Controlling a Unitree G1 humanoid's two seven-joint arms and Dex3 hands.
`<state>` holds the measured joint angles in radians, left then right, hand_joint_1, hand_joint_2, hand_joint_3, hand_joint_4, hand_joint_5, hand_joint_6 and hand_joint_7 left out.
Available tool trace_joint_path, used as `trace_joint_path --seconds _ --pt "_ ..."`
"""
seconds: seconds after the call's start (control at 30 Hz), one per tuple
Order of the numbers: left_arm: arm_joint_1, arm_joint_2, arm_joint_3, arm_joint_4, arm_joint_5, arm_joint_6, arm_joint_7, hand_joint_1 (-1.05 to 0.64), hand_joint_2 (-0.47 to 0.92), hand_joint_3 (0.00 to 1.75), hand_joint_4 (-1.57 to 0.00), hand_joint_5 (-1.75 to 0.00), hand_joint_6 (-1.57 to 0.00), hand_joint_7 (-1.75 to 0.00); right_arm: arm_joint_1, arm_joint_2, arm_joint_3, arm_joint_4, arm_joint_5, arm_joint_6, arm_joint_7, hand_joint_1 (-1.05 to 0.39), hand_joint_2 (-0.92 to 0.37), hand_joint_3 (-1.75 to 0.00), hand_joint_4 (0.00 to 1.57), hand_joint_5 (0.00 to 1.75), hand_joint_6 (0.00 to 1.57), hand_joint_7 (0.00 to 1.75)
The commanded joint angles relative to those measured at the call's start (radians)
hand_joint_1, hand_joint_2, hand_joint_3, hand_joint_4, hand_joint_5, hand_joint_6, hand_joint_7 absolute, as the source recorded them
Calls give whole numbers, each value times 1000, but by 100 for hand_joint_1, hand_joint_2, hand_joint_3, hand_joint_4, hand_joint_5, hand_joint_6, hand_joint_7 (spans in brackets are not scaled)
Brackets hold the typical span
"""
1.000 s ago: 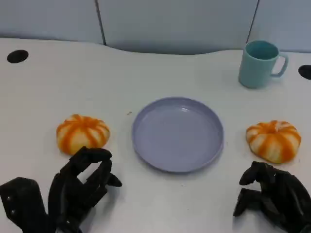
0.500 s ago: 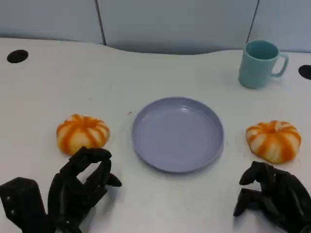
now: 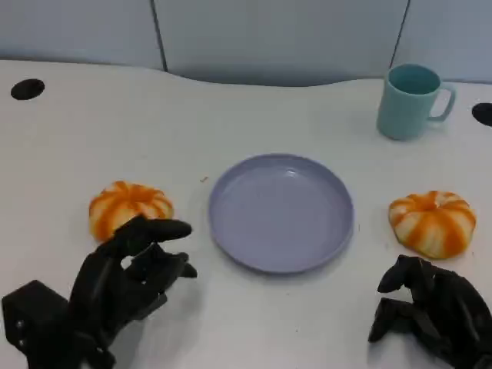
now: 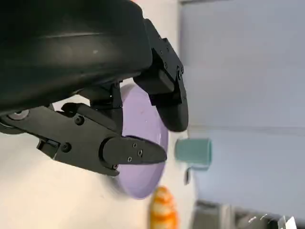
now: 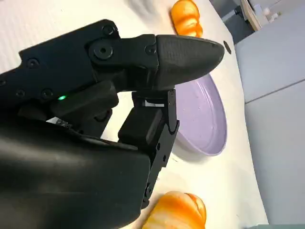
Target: Grasp the bread from the table and place it into the plate.
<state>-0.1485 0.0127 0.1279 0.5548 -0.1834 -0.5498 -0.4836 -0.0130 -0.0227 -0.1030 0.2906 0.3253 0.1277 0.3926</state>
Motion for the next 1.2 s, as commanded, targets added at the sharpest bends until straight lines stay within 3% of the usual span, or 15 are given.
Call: trace_joint_path --seconds 0.03,0.07,0.1,0.2,0.3,0.4,1.1,1.13,1.2 --pt "-27 40 -17 71 28 -104 -9 -53 92 19 -46 -81 -54 -20 11 -6 -6 0 1 19 -9 -43 -92 -45 122 116 111 109" --pt "-36 88 -34 47 139 -138 54 -53 92 19 -47 -80 -54 -19 9 -5 -4 3 0 13 -6 -43 -92 -45 122 116 110 109" --pt "-43 124 -47 29 226 -164 104 -59 92 17 -26 -68 -43 -12 9 -5 -2 5 -2 8 -3 -44 -92 -45 122 116 111 109" --pt "-57 211 -59 -36 469 -219 276 -57 92 8 -10 -53 -33 -3 11 -3 -1 8 -1 5 1 -45 -92 -45 122 115 112 108" --pt "-56 263 -75 -82 628 -220 417 -58 92 5 -9 -42 -29 0 18 1 0 -7 -3 18 -10 -45 -92 -44 122 115 112 108" --pt "-56 279 -101 -82 652 -214 472 -58 92 5 -10 -39 -28 0 19 1 1 -9 -2 20 -12 -45 -92 -44 122 115 113 108" --pt "-59 325 -176 -78 633 -197 547 -58 92 5 -13 -33 -28 0 19 1 0 -11 -3 22 -13 -45 -92 -44 122 115 113 107" --pt "-96 383 -203 -146 779 -107 530 -60 92 4 -11 -31 -27 0 17 3 1 -2 -4 8 -8 -45 -92 -44 122 115 113 107" --pt "-261 454 -349 -122 1106 108 492 -65 88 2 -4 -22 -19 0 15 5 1 5 -2 -5 2 -45 -92 -46 123 115 113 107"
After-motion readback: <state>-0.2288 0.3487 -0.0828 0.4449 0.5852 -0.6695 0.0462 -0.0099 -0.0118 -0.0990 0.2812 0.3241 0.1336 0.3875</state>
